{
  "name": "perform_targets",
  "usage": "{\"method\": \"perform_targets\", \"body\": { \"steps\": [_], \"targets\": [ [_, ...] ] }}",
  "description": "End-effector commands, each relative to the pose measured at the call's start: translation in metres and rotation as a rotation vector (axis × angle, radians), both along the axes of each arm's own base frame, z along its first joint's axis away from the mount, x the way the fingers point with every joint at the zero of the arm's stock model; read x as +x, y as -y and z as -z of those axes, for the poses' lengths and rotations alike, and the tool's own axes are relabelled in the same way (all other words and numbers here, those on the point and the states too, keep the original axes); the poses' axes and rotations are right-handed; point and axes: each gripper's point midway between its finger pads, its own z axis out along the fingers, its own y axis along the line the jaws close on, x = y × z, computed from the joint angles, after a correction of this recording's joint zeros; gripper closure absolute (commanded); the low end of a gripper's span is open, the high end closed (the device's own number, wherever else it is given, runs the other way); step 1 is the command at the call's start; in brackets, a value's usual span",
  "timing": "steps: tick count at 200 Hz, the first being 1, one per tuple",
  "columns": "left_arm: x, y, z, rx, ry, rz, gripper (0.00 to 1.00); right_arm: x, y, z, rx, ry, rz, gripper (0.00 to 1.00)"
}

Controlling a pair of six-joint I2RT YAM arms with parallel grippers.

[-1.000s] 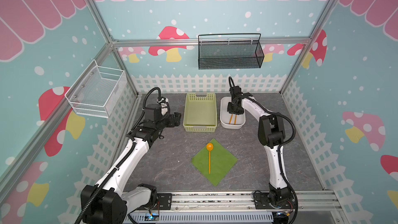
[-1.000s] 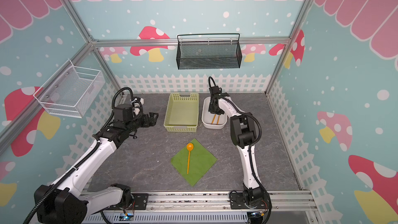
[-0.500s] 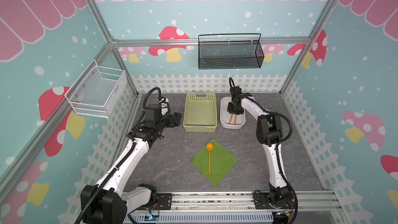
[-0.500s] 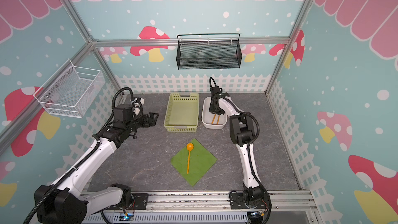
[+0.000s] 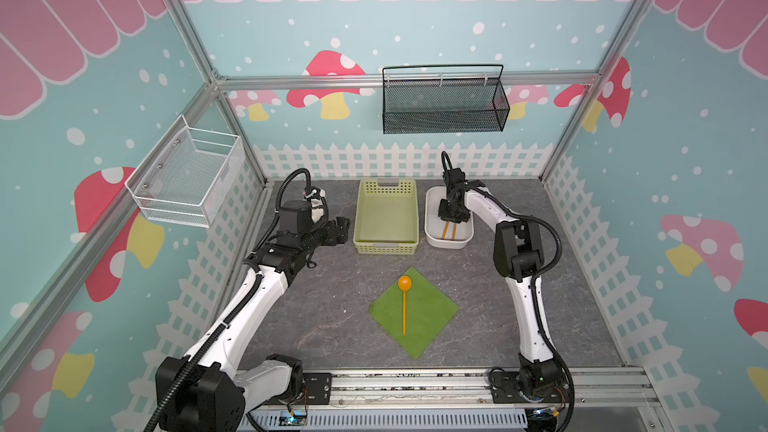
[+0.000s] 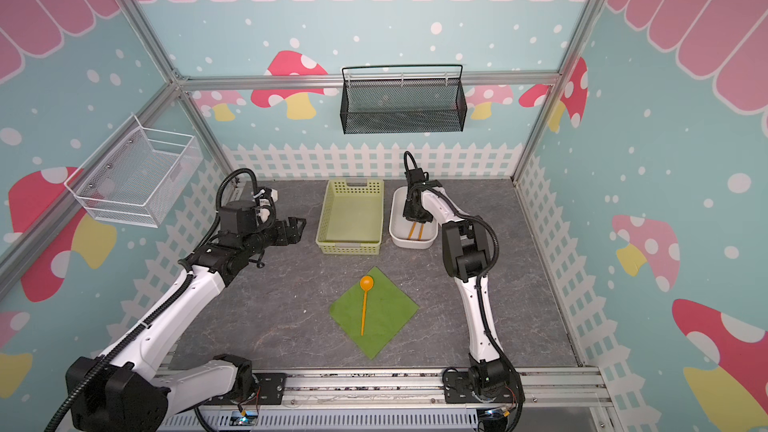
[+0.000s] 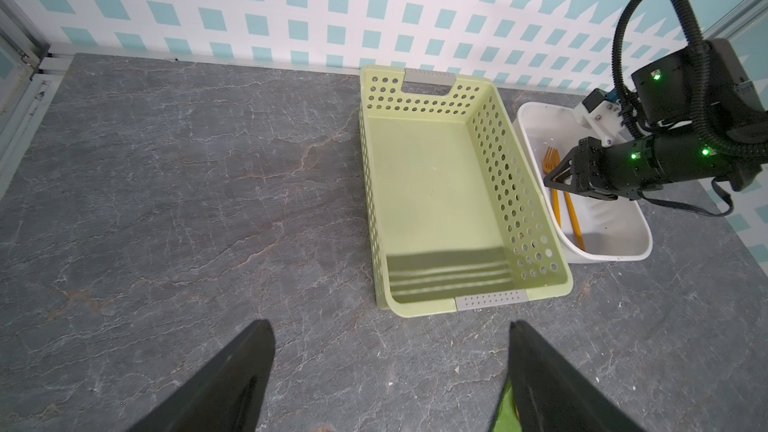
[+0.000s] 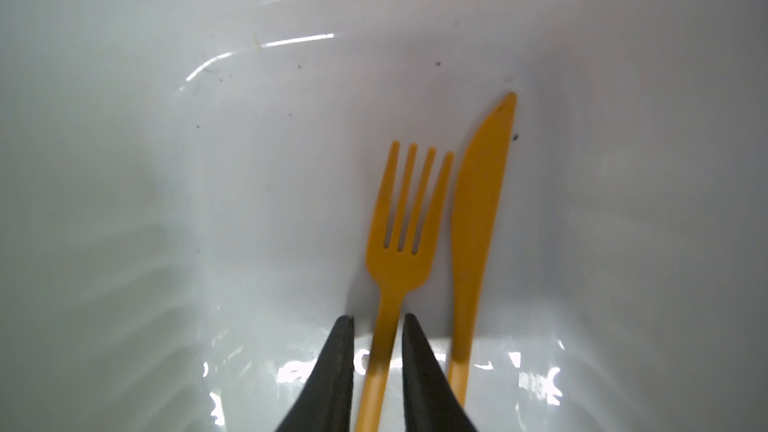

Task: Place the utensils on the paper napkin and roll it up
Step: 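Lower the right gripper into the tub and grasp the orange fork handle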

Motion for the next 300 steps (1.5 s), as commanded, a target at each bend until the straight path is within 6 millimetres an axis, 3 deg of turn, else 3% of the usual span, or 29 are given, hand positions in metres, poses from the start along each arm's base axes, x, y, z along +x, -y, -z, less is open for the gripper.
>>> {"method": "perform_targets", "body": {
  "steps": [1,72,151,300],
  "targets": [
    [-0.002,0.000,-0.001,0.011,0.013,0.009,0.10,-0.012,0.006,0.027,-0.016,-0.079,0.014,0.78],
    [-0.003,0.000,-0.001,0.013,0.013,0.009,0.10,-0.013,0.007,0.024,-0.021,-0.075,0.019,0.85],
    [-0.002,0.000,-0.002,0.012,0.015,0.008,0.10,-0.008,0.008,0.003,-0.022,-0.032,0.025,0.90],
    [-0.003,0.002,-0.003,0.001,0.014,0.015,0.10,-0.005,0.009,-0.072,-0.005,0.086,0.012,0.91]
  ]
}}
